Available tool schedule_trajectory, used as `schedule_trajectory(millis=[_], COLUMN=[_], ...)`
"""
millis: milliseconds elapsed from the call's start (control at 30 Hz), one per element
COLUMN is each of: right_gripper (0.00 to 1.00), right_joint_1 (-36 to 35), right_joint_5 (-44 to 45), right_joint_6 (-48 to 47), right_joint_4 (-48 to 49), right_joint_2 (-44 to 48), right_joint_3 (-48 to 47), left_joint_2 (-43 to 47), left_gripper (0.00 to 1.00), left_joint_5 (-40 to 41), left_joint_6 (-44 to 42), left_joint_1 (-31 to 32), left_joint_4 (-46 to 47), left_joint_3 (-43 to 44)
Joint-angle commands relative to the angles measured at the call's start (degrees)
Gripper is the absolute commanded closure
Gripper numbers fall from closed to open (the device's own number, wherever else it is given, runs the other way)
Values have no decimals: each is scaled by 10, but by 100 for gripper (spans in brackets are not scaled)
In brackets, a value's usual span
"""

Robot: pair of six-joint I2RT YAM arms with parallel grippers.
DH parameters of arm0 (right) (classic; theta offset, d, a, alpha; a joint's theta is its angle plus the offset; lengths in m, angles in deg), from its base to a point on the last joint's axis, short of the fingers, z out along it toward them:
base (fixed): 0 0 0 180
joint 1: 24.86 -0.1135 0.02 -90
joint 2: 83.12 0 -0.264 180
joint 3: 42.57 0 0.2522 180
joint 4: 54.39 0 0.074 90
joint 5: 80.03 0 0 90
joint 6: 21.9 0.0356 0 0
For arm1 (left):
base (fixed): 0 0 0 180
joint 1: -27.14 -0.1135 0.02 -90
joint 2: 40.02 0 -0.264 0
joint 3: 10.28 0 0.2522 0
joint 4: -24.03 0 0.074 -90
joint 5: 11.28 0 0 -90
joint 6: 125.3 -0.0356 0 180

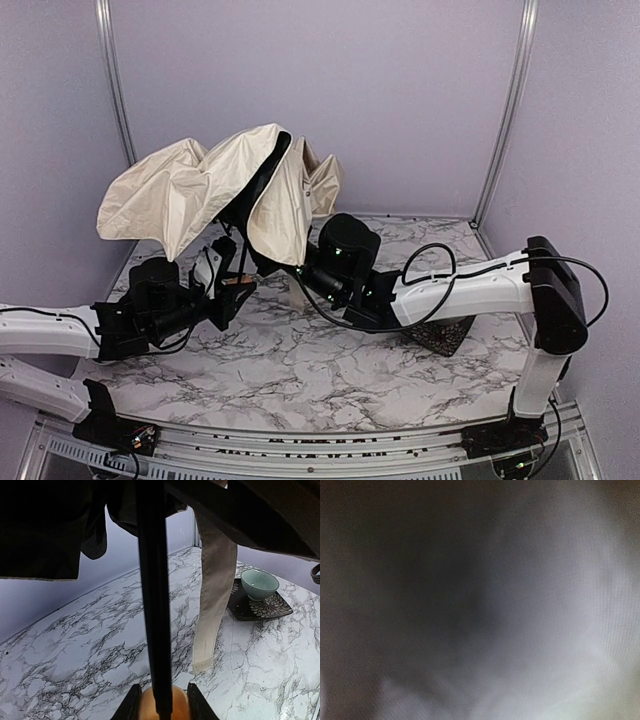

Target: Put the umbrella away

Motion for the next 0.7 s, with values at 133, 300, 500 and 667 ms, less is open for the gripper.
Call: schedule_trajectory(millis=[133, 300, 500, 667], right_gripper=[89, 87, 87, 86], right_joint_1=[-8, -13, -18, -18], right_joint_5=[-3, -14, -17, -12], right_joint_6=[23, 53, 53, 41], right_joint_4=[-179, -194, -213, -228], right_joint_2=[-51, -80, -104, -102], right_joint_3=[61, 55, 32, 30], left_joint_2=[41, 53, 20, 12], left_gripper=[100, 100, 100, 100], left_joint_5=[21, 44, 2, 2], left_joint_6=[9, 19, 11, -35], left_joint_1=[5, 5, 5, 4], left_joint_4=[295, 378, 409, 411], left_joint_3=[42, 24, 58, 95])
